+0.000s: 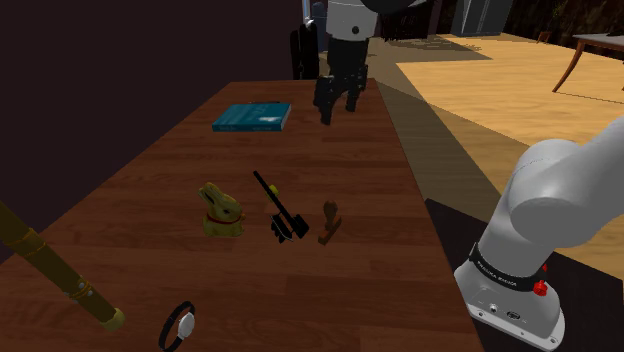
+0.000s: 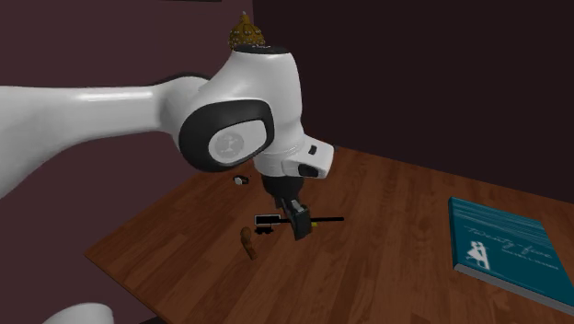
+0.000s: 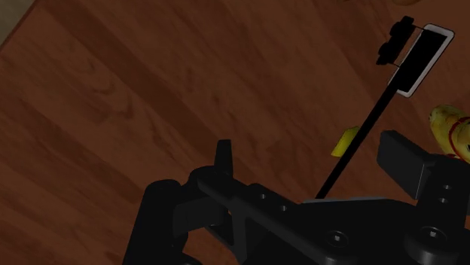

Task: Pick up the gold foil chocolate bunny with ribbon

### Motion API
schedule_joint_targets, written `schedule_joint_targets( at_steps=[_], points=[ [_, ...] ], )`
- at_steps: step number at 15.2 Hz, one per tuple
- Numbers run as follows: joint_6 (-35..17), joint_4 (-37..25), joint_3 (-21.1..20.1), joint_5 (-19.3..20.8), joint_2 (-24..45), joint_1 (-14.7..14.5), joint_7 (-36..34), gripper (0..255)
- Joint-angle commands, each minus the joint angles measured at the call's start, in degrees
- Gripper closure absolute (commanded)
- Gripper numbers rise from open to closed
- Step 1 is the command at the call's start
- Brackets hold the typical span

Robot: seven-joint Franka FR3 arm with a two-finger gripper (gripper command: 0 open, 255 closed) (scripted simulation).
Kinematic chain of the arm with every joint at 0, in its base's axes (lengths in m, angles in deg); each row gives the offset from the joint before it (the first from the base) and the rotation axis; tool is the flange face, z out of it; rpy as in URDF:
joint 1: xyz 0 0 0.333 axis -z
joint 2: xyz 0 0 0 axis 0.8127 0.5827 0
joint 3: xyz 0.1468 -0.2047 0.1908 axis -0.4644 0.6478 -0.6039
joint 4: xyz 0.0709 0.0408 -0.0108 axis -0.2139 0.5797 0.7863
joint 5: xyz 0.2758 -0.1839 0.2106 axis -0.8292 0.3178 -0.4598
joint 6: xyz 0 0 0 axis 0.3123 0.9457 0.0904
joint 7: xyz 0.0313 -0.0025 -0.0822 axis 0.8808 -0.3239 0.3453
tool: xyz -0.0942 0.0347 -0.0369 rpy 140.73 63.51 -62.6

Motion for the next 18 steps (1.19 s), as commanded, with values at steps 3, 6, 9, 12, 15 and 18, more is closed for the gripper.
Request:
schedule_joint_targets(
  at_steps=[3, 6, 9, 12, 15, 18],
  points=[
    [-3.68, -3.23, -3.67, -0.42, 6.19, -1.14, -3.02, 0],
    [-6.09, -6.12, -6.49, -0.07, 11.00, -1.84, -5.56, 0],
    [-8.15, -9.52, -9.27, 0.95, 16.09, -2.42, -8.30, 0],
    [-9.80, -13.46, -11.95, 2.73, 21.46, -2.99, -11.28, 0],
    [-10.96, -17.96, -14.38, 5.31, 27.14, -3.78, -14.52, 0],
    [-11.53, -23.05, -16.47, 8.62, 33.14, -4.93, -17.92, 0]
  ],
)
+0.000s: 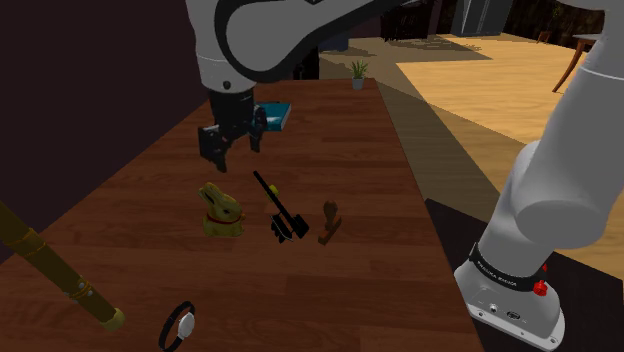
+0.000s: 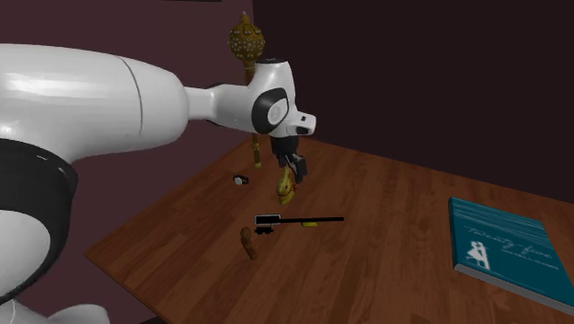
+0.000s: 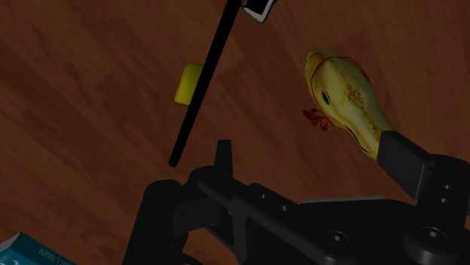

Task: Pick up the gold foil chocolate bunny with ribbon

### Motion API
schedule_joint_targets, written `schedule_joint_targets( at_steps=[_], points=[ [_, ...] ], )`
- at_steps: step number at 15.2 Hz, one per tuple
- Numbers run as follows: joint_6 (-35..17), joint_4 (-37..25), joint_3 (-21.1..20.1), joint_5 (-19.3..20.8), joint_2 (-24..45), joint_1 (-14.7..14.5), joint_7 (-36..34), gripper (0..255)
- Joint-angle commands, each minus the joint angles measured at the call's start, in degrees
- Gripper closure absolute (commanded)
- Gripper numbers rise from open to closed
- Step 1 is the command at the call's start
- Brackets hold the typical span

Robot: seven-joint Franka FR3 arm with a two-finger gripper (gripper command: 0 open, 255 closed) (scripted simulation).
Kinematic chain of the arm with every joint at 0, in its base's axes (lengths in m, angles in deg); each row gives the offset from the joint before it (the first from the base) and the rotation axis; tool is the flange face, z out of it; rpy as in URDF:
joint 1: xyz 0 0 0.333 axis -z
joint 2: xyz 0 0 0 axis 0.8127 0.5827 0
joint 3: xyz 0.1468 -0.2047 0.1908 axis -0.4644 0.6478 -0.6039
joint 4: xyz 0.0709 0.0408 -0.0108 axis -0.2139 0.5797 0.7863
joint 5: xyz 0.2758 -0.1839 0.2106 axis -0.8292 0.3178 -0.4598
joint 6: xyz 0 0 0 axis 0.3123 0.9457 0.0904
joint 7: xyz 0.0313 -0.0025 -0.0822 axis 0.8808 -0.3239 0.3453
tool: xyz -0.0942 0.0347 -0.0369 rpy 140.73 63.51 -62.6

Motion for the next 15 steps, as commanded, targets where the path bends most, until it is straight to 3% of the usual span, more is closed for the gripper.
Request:
schedule_joint_targets(
  at_steps=[1, 6, 15],
  points=[
    [-0.37, -3.09, -1.14, 2.18, 3.71, -0.86, -2.09, 0],
    [0.41, -12.49, -2.81, 8.21, 13.47, -4.28, -6.98, 0],
    [-4.91, -8.30, -2.41, 9.42, 14.83, -4.43, -8.11, 0]
  ],
)
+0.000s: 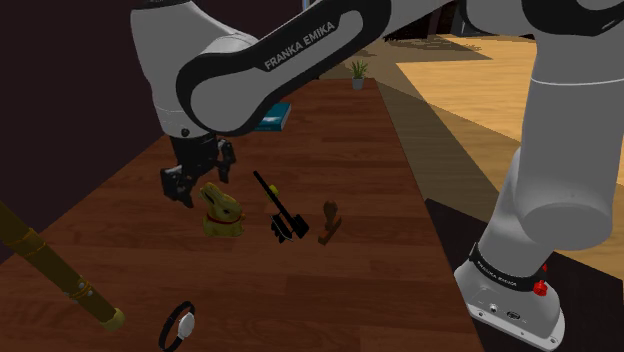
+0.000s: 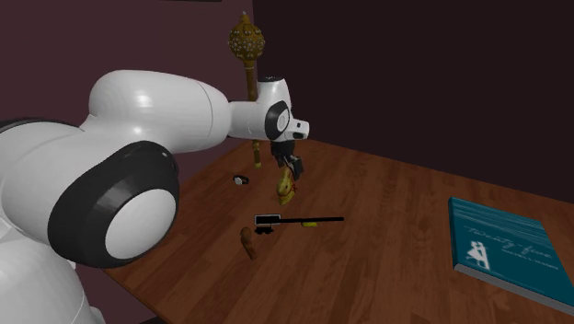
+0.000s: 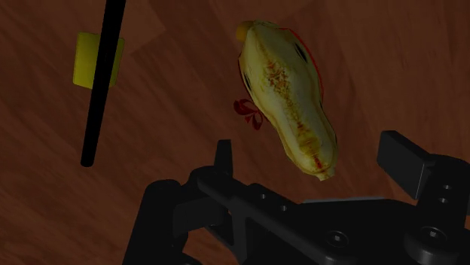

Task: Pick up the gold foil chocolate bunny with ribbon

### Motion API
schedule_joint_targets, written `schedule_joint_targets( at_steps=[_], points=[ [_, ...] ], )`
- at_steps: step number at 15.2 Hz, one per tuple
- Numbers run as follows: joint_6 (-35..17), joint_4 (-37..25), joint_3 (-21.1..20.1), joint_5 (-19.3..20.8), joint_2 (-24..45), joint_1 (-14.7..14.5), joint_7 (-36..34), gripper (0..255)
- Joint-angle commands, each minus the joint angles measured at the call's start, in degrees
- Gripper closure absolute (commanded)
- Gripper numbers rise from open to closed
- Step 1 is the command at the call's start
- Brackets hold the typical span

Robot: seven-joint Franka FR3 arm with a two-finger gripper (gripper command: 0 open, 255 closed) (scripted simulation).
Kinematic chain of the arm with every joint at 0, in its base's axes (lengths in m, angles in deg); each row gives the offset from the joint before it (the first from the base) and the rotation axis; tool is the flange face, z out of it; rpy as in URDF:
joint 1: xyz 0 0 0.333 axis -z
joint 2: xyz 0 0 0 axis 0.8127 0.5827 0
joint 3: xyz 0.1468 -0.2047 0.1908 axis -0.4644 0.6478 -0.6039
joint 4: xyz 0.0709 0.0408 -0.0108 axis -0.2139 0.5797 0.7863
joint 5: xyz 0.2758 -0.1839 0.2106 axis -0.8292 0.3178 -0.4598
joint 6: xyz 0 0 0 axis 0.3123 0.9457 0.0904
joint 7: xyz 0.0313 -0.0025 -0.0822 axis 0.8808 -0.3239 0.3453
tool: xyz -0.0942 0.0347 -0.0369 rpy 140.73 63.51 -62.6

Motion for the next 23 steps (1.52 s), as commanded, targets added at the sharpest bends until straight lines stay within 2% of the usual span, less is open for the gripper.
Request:
schedule_joint_targets(
  at_steps=[1, 10, 23],
  points=[
    [-0.31, 0.25, 0.03, 0.04, 0.02, 0.03, -0.01, 255],
    [-0.32, 0.23, 0.03, 0.08, 0.08, 0.01, -0.05, 255],
    [8.96, -7.49, -0.47, -1.71, -1.81, 0.04, 1.73, 255]
  ],
)
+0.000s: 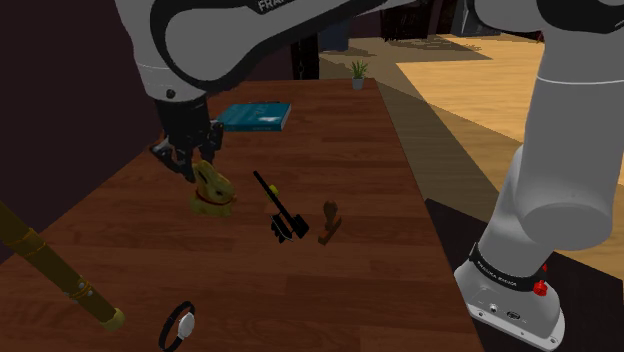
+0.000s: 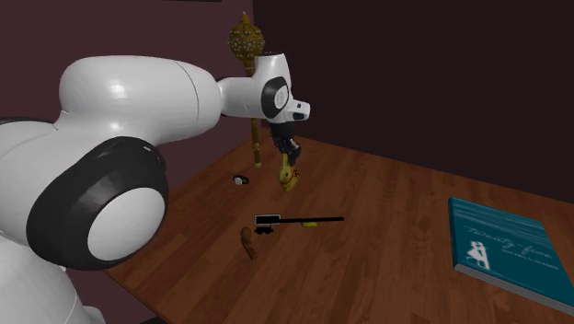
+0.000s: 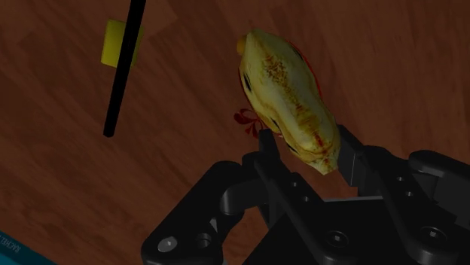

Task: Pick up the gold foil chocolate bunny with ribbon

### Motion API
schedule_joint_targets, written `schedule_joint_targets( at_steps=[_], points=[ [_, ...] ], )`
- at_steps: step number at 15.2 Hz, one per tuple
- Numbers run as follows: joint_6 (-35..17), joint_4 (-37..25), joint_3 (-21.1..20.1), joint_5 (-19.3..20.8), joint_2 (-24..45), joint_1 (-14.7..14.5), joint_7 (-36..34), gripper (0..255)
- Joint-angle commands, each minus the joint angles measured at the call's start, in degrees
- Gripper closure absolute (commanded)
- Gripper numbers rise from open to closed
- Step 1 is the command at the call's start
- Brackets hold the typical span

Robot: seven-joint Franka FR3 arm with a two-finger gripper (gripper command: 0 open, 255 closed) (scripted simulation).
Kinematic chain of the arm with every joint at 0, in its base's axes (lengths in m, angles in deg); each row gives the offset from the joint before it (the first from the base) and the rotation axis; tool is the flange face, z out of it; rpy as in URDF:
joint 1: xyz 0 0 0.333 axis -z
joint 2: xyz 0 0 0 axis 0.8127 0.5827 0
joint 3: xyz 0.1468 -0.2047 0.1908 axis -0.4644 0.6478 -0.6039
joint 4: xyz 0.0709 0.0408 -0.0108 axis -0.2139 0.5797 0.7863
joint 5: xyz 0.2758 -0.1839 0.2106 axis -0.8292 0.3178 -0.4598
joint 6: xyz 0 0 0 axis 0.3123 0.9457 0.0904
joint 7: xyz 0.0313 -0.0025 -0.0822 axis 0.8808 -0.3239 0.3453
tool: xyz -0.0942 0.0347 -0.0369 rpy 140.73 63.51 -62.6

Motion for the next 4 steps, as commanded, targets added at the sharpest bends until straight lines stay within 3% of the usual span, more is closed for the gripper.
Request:
schedule_joint_targets(
  at_steps=[1, 4],
  points=[
    [1.69, -1.74, -0.03, -0.11, 0.02, -0.04, 0.27, 255],
    [2.55, -2.57, -0.06, -0.18, -0.03, -0.07, 0.38, 255]
  ],
)
